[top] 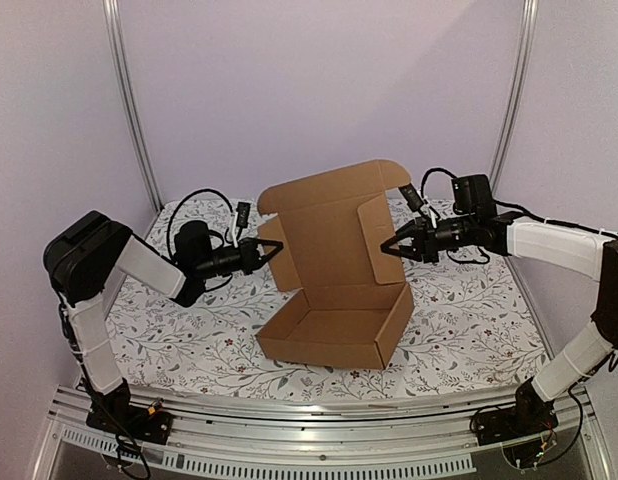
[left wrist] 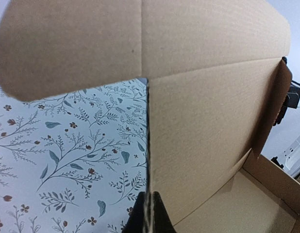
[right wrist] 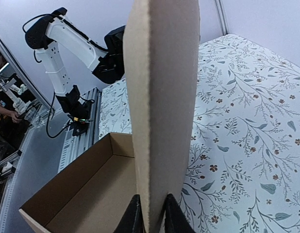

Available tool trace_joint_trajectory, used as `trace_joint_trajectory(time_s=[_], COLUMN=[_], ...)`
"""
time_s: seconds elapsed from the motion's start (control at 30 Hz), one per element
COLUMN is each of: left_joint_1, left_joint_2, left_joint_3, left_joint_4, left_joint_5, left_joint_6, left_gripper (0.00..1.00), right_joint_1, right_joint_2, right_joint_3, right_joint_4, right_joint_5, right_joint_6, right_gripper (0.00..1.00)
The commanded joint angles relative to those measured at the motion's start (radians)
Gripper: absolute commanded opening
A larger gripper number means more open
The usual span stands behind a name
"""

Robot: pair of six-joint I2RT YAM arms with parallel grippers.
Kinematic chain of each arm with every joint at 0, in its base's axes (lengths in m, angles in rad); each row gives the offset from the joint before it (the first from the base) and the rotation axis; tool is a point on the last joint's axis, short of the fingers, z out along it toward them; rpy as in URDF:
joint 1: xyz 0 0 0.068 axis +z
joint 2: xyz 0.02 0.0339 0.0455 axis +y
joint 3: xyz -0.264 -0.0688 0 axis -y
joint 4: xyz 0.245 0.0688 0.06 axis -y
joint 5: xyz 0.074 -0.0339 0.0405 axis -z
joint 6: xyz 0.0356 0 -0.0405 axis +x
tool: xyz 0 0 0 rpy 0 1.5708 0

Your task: Fold the paper box

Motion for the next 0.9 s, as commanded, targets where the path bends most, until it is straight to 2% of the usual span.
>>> trace_joint_trajectory(time_s=[0.0, 0.03, 0.07, 0.23, 0.33, 0.47, 0.57, 0.7, 0.87], left_joint_1=[-0.037, -0.037, -0.037, -0.037, -0.037, -0.033, -0.029, -0.030, -0.068], left_joint_2=[-0.057, -0.069, -0.082, -0.241, -0.394, -0.601, -0.701, -0.663, -0.553], left_joint_3=[0.009, 0.004, -0.005, -0.081, -0.160, -0.307, -0.351, -0.316, -0.228], left_joint_4=[-0.052, -0.057, -0.061, -0.185, -0.313, -0.354, -0.449, -0.496, -0.448], left_joint_5=[0.016, 0.005, -0.011, -0.132, -0.238, -0.352, -0.432, -0.409, -0.265], left_joint_6=[0.025, 0.026, 0.027, 0.094, 0.157, 0.195, 0.235, 0.268, 0.288], left_gripper=[0.00, 0.01, 0.07, 0.44, 0.54, 0.57, 0.57, 0.55, 0.52], right_joint_1=[0.007, 0.008, 0.005, -0.034, -0.085, -0.137, -0.154, -0.153, -0.153], right_joint_2=[0.000, -0.008, -0.023, -0.072, -0.096, -0.125, -0.158, -0.190, -0.217], right_joint_3=[0.006, 0.004, 0.001, -0.006, -0.002, 0.008, 0.005, -0.012, -0.043], right_joint_4=[0.009, 0.008, 0.010, 0.005, -0.009, -0.090, -0.116, -0.148, -0.160], right_joint_5=[0.175, 0.196, 0.201, 0.103, -0.025, -0.177, -0.269, -0.322, -0.276], right_joint_6=[0.023, 0.026, 0.026, 0.014, 0.015, -0.014, -0.009, -0.007, -0.023], right_gripper=[0.06, 0.04, 0.01, 0.00, 0.00, 0.00, 0.00, 0.00, 0.00])
